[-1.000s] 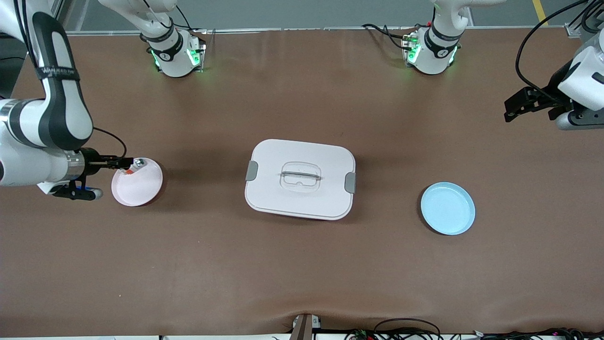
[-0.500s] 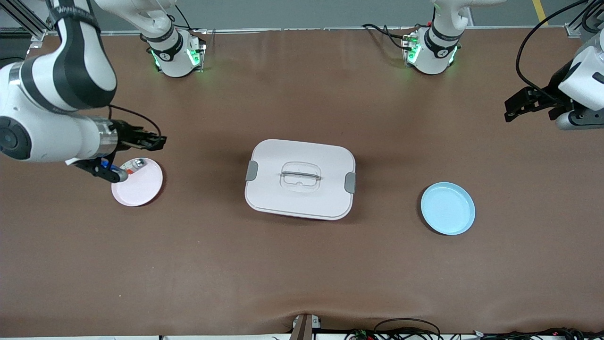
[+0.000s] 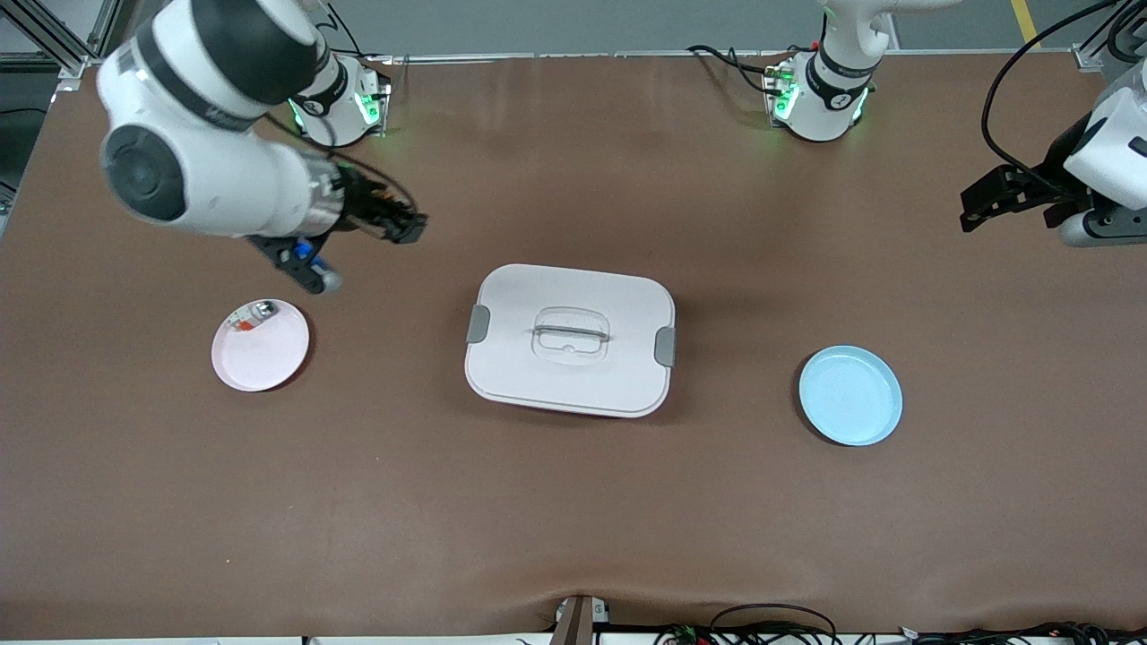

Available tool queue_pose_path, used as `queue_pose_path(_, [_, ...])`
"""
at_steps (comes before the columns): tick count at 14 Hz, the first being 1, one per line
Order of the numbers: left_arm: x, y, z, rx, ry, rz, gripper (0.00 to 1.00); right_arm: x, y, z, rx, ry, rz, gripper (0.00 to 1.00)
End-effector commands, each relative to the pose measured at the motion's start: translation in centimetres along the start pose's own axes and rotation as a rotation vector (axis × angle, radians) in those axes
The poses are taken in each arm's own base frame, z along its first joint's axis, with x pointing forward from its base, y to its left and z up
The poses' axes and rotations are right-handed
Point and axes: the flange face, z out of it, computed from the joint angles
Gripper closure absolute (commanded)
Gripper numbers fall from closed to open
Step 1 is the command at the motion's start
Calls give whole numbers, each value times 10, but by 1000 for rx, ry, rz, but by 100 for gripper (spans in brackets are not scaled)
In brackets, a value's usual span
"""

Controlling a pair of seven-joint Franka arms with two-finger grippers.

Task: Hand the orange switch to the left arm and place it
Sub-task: 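Carry the switch with the right gripper over the box toward the left gripper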

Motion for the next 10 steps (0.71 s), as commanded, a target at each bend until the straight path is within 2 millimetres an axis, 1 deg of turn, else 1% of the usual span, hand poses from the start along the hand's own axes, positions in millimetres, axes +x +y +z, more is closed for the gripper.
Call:
queue_pose_path(1, [0, -4, -6, 17, 9, 7, 0, -45, -27, 9, 76, -8, 94, 74])
queue_pose_path(3, [-1, -4, -7, 17, 11, 8, 0, -79, -46, 22, 133, 0, 167, 74])
queue_pose_path(5, [-1, -4, -8, 17, 12, 5, 0, -107, -61, 32, 200, -12, 226, 74])
queue_pose_path(6, [-1, -4, -7, 17, 11, -6, 0, -116, -69, 38, 225, -33, 261, 74])
queue_pose_path(8, [0, 3, -6, -6, 7, 4, 0, -129, -81, 49, 258, -77, 309, 74])
queue_pose_path(10, [-3, 19, -6, -65, -1, 25, 0, -139, -90, 50, 311, -103, 340, 74])
